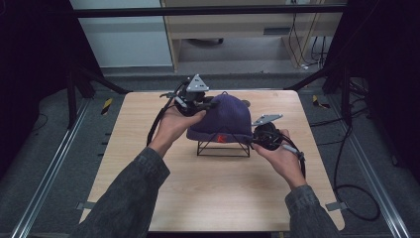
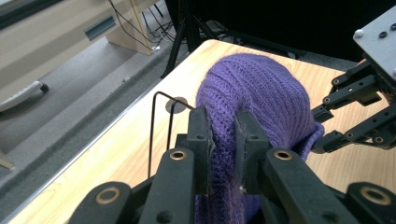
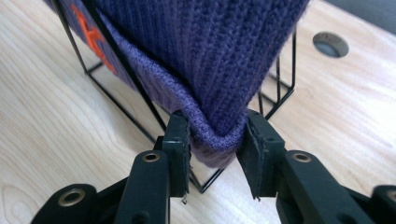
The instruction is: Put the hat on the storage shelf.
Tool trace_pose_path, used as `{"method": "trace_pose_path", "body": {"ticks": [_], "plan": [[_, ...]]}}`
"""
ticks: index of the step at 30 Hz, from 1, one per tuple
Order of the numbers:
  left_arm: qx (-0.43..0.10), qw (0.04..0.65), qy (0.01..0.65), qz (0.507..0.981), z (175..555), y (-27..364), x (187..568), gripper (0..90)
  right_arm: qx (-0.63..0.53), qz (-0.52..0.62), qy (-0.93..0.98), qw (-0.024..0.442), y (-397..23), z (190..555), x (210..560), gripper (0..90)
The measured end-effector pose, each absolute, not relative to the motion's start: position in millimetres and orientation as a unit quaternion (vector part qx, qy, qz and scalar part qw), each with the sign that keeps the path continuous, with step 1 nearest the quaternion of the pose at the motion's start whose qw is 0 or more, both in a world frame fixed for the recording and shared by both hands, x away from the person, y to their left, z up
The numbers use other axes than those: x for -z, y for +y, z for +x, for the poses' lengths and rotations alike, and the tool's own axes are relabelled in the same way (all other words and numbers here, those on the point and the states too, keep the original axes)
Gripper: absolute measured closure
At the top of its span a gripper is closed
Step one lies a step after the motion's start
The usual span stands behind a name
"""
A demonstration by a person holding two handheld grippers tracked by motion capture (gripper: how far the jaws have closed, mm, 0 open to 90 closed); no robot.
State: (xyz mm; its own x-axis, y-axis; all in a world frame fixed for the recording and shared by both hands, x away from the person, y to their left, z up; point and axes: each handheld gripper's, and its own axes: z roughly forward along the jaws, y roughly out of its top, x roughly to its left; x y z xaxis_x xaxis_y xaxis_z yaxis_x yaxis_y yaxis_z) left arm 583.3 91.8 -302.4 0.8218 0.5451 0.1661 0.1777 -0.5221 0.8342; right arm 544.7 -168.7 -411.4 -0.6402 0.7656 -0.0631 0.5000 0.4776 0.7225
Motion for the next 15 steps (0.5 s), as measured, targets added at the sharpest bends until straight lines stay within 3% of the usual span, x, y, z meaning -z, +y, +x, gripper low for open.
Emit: {"method": "trace_pose_path", "body": {"ticks": [15], "plan": [[-0.195,0.428,0.217,0.855,581.8,95.2,329.4,78.1,-0.322,0.383,0.846,0.186,-169.4,547.2,429.7,63.9]]}}
